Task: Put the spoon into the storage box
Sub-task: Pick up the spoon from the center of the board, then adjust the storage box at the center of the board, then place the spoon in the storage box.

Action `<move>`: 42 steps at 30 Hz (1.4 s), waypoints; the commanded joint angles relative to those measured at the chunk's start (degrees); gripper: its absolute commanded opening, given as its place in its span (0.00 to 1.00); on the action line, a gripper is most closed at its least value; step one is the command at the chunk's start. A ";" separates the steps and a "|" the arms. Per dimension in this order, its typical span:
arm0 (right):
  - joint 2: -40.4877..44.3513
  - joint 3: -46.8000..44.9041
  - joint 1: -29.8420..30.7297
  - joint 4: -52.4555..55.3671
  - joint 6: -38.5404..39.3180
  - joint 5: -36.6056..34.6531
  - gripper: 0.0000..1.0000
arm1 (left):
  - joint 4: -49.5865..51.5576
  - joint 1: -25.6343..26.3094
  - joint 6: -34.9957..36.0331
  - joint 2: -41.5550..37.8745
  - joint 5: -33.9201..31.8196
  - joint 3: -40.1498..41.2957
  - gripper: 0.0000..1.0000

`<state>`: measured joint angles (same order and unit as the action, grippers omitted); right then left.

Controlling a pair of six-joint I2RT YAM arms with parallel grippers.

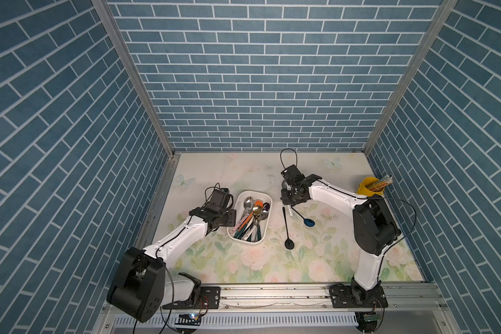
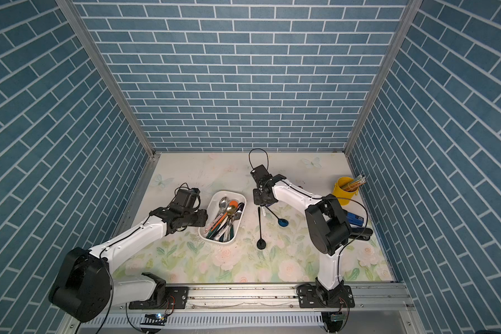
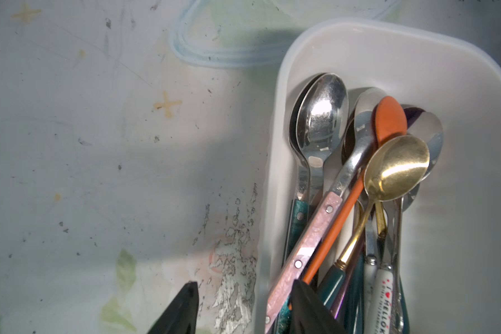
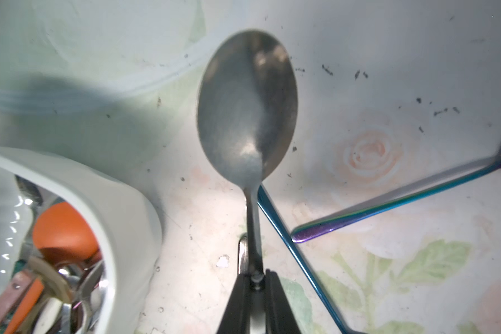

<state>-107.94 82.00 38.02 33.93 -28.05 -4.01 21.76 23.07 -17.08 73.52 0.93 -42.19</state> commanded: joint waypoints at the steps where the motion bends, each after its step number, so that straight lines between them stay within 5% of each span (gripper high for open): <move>1: 1.94 2.63 0.69 1.72 0.19 1.25 0.00 | -1.47 -0.83 0.36 -0.20 2.00 -0.90 0.56; 20: -0.29 8.55 8.04 1.54 -5.05 10.53 0.00 | -8.72 0.77 -8.73 0.20 20.74 5.62 0.44; 42: -1.59 -1.52 13.65 0.16 -10.20 12.23 0.00 | -5.31 4.39 -10.75 -4.85 12.43 4.14 0.49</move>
<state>-108.05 80.73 51.33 33.93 -36.27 8.21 14.79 27.16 -29.02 69.21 15.77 -36.71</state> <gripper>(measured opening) 0.115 0.488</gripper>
